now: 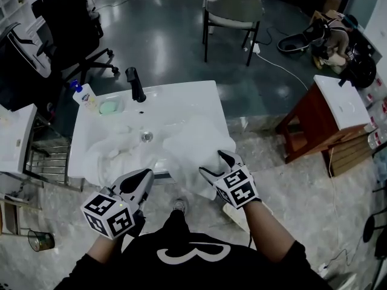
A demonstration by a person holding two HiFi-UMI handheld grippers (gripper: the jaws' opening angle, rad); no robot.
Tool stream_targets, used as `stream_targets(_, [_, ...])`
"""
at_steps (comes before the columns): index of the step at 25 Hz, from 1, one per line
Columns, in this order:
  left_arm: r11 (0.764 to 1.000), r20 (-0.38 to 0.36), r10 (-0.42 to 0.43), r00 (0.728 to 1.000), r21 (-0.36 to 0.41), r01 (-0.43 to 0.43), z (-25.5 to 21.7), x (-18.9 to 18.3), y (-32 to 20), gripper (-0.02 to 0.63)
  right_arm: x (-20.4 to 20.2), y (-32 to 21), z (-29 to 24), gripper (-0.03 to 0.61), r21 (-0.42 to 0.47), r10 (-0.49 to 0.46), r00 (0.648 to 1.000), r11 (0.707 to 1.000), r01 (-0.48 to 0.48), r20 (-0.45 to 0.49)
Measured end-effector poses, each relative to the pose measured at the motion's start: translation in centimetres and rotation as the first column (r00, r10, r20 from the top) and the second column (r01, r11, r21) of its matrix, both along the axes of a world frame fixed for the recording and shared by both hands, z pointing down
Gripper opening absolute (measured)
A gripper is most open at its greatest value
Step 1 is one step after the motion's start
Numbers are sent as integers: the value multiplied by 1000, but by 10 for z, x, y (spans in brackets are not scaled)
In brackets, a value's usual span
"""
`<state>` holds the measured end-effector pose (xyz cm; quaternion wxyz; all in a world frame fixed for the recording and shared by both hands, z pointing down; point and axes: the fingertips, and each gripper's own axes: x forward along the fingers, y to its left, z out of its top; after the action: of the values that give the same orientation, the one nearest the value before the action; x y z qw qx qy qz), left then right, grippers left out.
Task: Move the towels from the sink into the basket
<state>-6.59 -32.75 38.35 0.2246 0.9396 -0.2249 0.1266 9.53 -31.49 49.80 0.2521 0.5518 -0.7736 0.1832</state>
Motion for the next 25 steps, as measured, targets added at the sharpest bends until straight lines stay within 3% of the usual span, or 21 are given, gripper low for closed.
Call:
stream_targets(8, [1000,16,-10,1000,-30,11,16,-1,-7,5,3,-8,27,311,-54,7,1000,999,-7,-6])
stream_targets(18, [999,9,-39,999,-31,39,17,-11,-12,5,5,-11,32,161,-102,20,1000,995,-20,-2])
stream_targets(25, [999,3,-43,999,-18,43,11,-10,-6,5,5,-5,24,106,-114,-2,999,993,7,42])
